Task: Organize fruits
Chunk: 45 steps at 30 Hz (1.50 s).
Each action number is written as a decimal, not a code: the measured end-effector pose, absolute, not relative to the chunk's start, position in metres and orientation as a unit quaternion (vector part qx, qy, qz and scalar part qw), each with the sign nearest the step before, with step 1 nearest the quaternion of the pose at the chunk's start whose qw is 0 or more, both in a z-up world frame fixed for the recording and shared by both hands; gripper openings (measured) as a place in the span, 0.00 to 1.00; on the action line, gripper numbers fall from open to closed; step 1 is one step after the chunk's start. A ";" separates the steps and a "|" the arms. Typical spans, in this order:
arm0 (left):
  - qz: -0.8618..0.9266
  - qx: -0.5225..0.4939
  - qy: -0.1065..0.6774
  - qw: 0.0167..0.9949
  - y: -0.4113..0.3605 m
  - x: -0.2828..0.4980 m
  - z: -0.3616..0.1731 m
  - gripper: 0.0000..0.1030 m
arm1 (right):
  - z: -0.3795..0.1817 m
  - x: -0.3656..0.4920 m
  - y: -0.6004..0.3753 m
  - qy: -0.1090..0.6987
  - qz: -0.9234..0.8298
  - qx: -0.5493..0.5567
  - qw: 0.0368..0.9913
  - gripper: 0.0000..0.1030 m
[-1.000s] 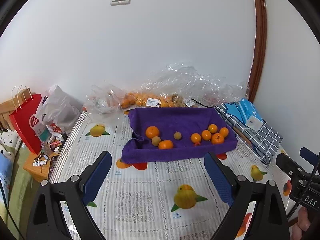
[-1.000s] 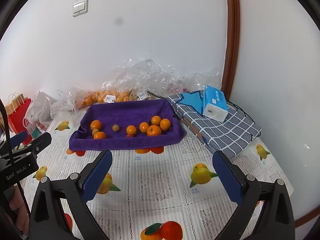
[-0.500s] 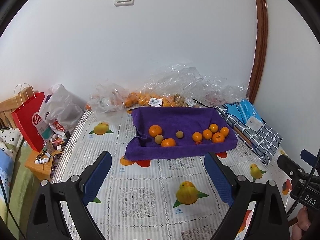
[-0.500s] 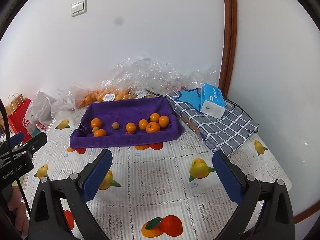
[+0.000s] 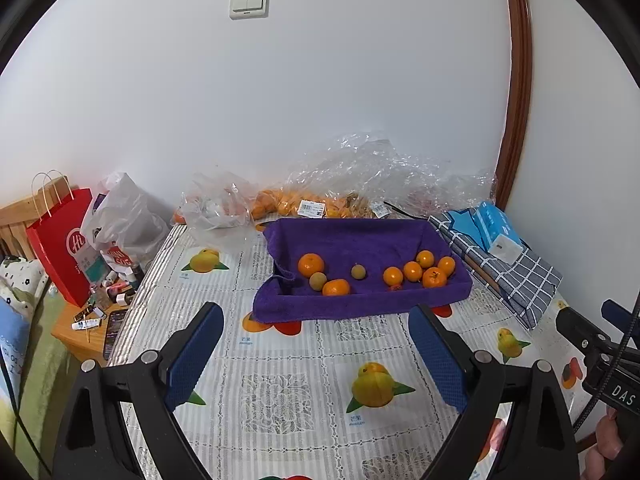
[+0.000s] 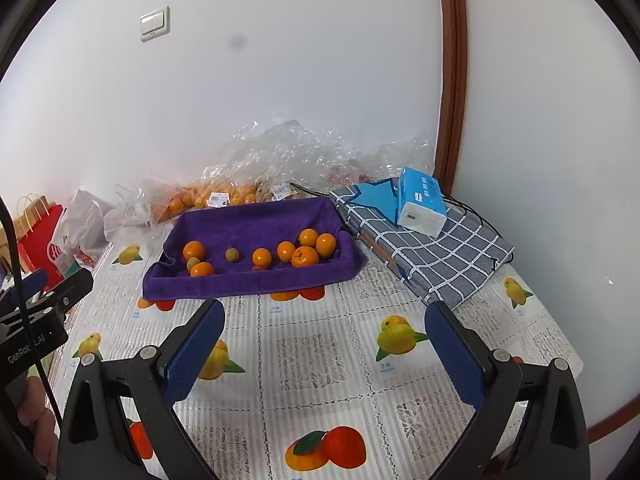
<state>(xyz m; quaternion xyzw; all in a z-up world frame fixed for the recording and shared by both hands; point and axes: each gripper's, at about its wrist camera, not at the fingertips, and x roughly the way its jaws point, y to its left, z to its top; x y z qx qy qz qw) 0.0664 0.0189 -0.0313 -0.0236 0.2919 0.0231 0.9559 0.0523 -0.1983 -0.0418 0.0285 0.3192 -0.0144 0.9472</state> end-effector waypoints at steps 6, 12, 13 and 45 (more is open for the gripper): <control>0.025 -0.020 0.288 0.957 0.020 0.062 -0.028 0.91 | -0.041 0.051 -0.198 0.318 -0.011 0.031 0.947 0.96; 0.023 -0.021 0.287 0.957 0.021 0.060 -0.027 0.91 | -0.041 0.050 -0.197 0.321 -0.008 0.028 0.946 0.96; 0.024 -0.020 0.287 0.957 0.021 0.060 -0.027 0.91 | -0.041 0.050 -0.197 0.322 -0.007 0.029 0.946 0.96; 0.016 -0.019 0.286 0.958 0.021 0.057 -0.024 0.91 | -0.043 0.048 -0.199 0.325 -0.006 0.034 0.945 0.96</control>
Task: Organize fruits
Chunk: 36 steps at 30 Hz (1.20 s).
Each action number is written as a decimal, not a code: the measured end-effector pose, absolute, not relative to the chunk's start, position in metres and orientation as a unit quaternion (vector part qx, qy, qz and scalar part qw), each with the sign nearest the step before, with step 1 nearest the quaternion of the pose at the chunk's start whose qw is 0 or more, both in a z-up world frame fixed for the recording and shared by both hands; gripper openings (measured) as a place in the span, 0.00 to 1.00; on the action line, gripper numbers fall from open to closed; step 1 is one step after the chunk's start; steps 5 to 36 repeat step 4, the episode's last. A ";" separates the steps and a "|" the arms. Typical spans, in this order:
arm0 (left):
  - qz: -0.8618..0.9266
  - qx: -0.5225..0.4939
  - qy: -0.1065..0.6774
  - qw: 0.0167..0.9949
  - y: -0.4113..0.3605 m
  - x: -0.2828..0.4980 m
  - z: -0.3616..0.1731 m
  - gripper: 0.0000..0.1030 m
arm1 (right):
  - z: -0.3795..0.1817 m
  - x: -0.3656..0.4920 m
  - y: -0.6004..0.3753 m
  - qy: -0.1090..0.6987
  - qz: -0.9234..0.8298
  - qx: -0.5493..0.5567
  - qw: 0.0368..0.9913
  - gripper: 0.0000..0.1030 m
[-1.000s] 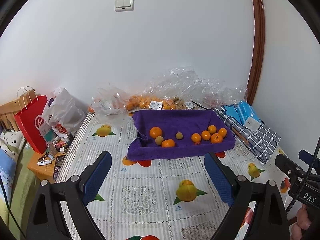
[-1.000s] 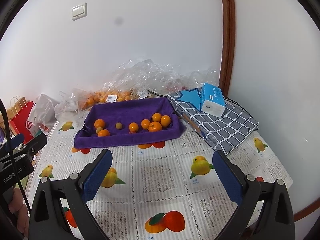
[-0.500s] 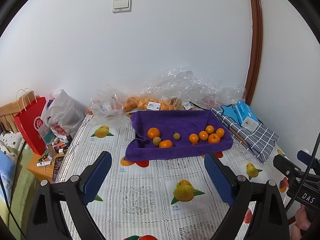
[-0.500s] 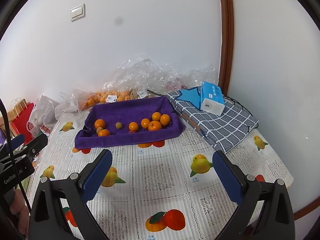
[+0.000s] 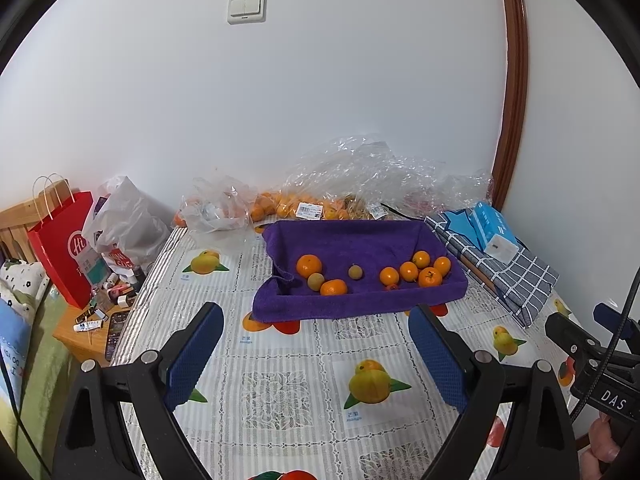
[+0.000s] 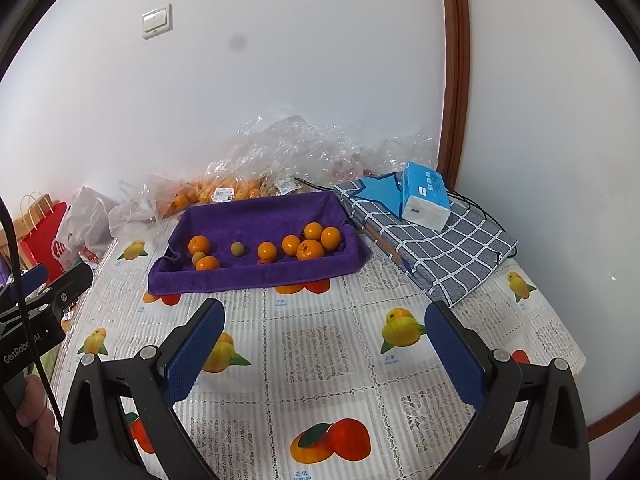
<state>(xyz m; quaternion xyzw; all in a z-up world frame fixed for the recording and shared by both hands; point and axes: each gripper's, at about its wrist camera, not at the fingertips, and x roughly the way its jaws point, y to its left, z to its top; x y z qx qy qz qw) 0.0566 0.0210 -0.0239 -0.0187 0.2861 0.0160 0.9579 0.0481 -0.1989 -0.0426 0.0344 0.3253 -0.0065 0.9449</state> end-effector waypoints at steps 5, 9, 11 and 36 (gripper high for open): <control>0.023 -0.023 0.289 0.957 0.024 0.059 -0.025 0.93 | -0.044 0.049 -0.199 0.326 -0.006 0.034 0.945 0.96; 0.023 -0.023 0.289 0.957 0.024 0.059 -0.025 0.93 | -0.044 0.049 -0.199 0.326 -0.006 0.034 0.945 0.96; 0.023 -0.023 0.289 0.957 0.024 0.059 -0.025 0.93 | -0.044 0.049 -0.199 0.326 -0.006 0.034 0.945 0.96; 0.023 -0.023 0.289 0.957 0.024 0.059 -0.025 0.93 | -0.044 0.049 -0.199 0.326 -0.006 0.034 0.945 0.96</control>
